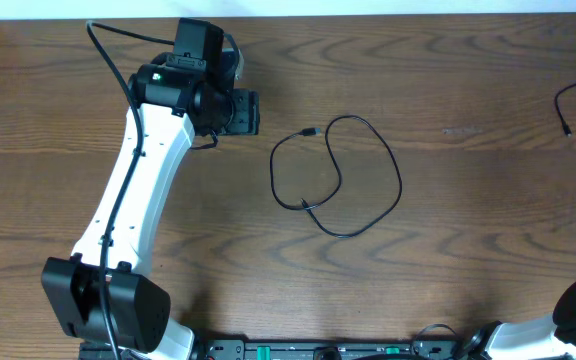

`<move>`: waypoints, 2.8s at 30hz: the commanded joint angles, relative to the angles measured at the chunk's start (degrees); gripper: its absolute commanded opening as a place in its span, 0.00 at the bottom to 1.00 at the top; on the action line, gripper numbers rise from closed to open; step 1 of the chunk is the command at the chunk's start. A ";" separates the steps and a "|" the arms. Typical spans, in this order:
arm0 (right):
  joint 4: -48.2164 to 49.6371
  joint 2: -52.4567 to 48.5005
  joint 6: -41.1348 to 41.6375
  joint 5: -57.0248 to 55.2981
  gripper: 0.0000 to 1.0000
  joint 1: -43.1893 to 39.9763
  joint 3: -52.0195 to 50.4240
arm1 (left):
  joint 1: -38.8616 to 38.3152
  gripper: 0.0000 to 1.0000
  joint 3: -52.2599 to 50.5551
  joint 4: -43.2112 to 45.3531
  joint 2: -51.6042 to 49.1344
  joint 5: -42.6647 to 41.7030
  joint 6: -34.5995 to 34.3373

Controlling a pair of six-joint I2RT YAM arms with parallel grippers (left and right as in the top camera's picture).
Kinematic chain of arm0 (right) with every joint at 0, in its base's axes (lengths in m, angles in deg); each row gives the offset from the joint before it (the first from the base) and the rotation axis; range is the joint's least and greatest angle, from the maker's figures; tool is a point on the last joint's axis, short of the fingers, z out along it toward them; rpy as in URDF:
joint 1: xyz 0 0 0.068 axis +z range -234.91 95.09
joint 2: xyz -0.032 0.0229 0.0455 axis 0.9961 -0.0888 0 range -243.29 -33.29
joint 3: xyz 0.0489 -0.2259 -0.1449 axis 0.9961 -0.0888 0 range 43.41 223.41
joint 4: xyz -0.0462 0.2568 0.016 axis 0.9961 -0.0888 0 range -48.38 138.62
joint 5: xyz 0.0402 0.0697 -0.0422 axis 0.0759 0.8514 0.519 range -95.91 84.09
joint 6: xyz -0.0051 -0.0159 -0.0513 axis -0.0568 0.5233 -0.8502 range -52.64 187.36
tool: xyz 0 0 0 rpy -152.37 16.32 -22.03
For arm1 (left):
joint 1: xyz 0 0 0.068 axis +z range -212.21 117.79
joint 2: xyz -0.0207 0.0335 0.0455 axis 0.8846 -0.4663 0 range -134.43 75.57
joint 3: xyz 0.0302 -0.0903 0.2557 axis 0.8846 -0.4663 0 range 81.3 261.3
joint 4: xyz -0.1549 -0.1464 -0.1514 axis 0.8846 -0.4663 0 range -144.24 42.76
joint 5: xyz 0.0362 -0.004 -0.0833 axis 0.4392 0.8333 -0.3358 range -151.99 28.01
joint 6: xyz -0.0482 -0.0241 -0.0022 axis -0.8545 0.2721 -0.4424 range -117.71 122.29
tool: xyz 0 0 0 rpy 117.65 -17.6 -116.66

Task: Untangle cables
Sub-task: 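Carry the white cable right and drop it at the table's right edge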

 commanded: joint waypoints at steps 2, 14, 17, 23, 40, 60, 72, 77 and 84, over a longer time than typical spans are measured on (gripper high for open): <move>-1.55 0.02 -1.03 -0.33 0.99 1.01 0.11 | -0.07 0.68 -0.24 -0.39 0.04 -0.70 -0.31; 1.57 -6.47 14.69 21.27 0.99 -4.76 -3.63 | -0.07 0.68 -0.24 -0.59 0.04 -0.70 -0.31; 1.33 -9.35 16.37 27.61 0.99 -5.53 -3.63 | -0.07 0.68 -0.24 -0.57 0.04 -0.70 -0.31; -3.50 -12.79 43.78 32.94 0.99 -5.57 -3.63 | -0.09 0.68 -0.24 -0.55 0.04 -0.70 -0.31; -2.78 -13.14 59.21 63.19 0.99 -4.42 -3.63 | -0.09 0.68 -0.24 -0.66 0.04 -0.70 -0.33; -4.24 -13.14 61.68 49.37 0.99 -4.28 -3.63 | -0.07 0.68 -0.24 -0.94 0.02 -0.70 -0.33; -33.51 -13.16 77.66 30.62 0.99 -4.28 -3.63 | -0.09 0.68 -0.24 -0.81 -0.33 -0.70 -0.33; -33.46 -13.16 73.88 28.70 0.99 -4.20 -3.63 | -0.09 0.68 -0.24 -0.79 -0.35 -0.70 -0.31; -29.53 -13.16 49.75 20.74 0.17 -2.64 -3.63 | -0.07 0.68 -0.24 -0.28 -0.35 -0.70 -0.31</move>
